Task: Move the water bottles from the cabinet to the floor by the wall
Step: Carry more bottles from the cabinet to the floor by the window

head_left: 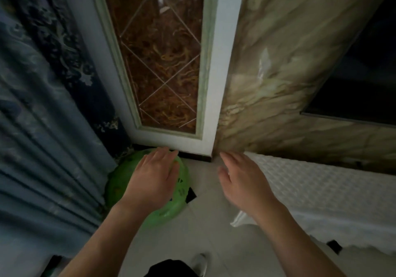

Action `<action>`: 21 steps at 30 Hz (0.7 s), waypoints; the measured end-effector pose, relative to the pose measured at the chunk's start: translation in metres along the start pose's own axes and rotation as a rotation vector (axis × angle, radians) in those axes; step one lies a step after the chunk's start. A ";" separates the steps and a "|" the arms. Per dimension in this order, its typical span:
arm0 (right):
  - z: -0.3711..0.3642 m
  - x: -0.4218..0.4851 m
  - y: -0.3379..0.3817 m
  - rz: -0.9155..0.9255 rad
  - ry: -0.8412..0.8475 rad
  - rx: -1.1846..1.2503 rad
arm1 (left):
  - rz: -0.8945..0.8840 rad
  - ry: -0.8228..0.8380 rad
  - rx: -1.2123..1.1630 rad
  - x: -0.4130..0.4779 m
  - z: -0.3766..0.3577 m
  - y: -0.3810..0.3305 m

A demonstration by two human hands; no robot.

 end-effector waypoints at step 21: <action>0.001 0.046 -0.169 -0.365 0.038 -0.086 | -0.240 0.182 -0.037 0.179 -0.099 -0.100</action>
Point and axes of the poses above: each hand's wrist, its own x-axis towards the middle knuckle, its own z-axis out of the back of the hand, y = z × x, the point moved 4 cm from there along x, towards the middle knuckle, and after that the axes turned 12 degrees about -x, right-handed, at the moved point
